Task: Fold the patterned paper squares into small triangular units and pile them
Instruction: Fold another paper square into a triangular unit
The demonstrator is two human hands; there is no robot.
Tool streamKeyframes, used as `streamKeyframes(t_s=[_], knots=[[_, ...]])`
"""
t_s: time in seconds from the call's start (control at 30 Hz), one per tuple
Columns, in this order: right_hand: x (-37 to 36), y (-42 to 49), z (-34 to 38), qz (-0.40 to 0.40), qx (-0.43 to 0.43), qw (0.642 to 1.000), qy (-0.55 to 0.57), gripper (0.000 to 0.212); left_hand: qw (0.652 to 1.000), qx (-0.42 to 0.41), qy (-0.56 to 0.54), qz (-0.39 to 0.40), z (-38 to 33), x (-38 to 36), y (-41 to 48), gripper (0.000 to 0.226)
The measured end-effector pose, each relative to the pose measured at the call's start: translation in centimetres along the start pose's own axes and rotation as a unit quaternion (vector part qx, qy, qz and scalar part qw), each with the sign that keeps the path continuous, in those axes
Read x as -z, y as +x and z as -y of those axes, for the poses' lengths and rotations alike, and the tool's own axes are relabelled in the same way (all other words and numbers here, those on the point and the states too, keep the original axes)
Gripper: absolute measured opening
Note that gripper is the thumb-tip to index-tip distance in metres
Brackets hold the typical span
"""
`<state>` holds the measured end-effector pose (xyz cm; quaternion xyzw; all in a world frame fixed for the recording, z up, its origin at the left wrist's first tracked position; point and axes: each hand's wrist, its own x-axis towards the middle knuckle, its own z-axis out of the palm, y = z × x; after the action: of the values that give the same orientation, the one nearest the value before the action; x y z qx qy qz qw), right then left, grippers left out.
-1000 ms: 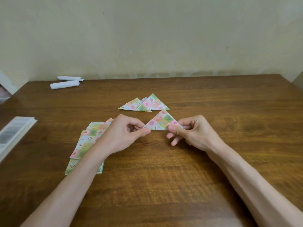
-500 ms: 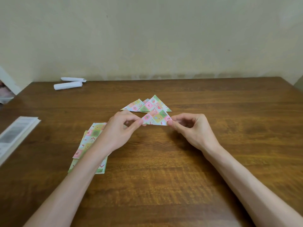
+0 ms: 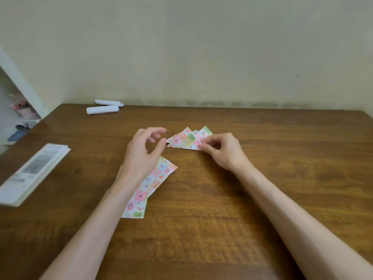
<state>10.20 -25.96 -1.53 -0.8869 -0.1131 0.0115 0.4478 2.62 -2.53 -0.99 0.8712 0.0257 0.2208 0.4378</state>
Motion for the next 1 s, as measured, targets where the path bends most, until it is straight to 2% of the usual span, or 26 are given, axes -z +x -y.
streamKeyframes(t_s=[0.1, 0.23, 0.33, 0.43, 0.6, 0.8, 0.9, 1.0], knots=[[-0.6, -0.3, 0.2, -0.059, 0.029, 0.995, -0.072, 0.012, 1.0, -0.012, -0.018, 0.006, 0.1, 0.2, 0.1, 0.025], [-1.4, -1.3, 0.7, -0.118, 0.071, 0.985, -0.108, 0.011, 1.0, 0.0, -0.029, 0.01, 0.2, 0.5, 0.4, 0.026], [-2.4, -2.1, 1.9, -0.048, 0.09, 0.99, -0.098, 0.015, 0.999, 0.008, -0.034, 0.003, 0.4, 1.1, 0.6, 0.026], [-4.4, -3.2, 3.3, 0.035, 0.111, 0.985, -0.127, 0.038, 1.0, 0.009, -0.024, -0.005, 0.3, 1.4, 0.6, 0.023], [-6.9, -4.5, 4.3, 0.007, 0.14, 0.968, -0.209, 0.071, 1.0, 0.008, -0.003, -0.005, 0.4, 1.6, 0.6, 0.024], [-7.4, -4.9, 4.0, -0.004, 0.153, 0.975, -0.159, 0.069, 0.999, 0.051, 0.017, -0.005, 0.9, 2.4, 1.2, 0.031], [-8.3, -5.0, 4.8, -0.017, 0.194, 0.969, -0.151, 0.073, 0.999, 0.041, -0.012, -0.027, 1.4, 2.8, 1.5, 0.033], [-9.4, -4.9, 5.7, 0.002, 0.195, 0.963, -0.187, 0.08, 0.999, 0.026, -0.026, -0.04, 1.8, 2.8, 1.5, 0.035]])
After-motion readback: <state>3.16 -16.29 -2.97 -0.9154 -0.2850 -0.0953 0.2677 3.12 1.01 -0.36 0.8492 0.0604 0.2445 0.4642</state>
